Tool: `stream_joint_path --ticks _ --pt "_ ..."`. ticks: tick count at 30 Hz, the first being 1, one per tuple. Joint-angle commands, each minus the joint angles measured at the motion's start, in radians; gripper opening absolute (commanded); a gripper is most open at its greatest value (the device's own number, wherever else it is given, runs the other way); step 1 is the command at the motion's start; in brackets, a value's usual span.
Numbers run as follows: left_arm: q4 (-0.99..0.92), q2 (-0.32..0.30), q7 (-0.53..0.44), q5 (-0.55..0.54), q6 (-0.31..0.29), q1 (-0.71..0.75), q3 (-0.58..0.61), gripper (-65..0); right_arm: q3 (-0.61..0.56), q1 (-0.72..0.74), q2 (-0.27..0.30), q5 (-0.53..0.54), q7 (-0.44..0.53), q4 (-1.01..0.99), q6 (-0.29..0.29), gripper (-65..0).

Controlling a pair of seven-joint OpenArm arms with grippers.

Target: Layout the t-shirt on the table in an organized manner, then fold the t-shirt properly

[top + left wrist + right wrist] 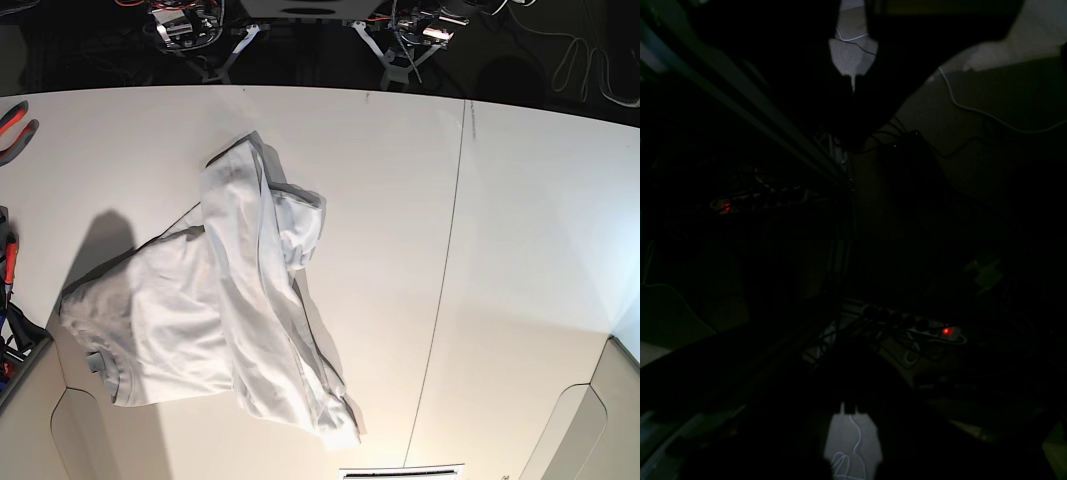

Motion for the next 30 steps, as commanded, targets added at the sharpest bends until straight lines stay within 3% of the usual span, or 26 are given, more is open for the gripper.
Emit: stream_joint_path --ticks 1,30 --pt "0.010 0.000 -0.003 0.002 -0.007 -0.005 0.002 -65.0 0.003 0.002 0.002 0.008 0.008 0.009 0.008 -65.0" --pt "0.045 0.000 -0.002 0.001 -0.006 0.024 0.002 -65.0 0.003 -0.015 0.006 0.008 0.008 0.017 0.008 -65.0"
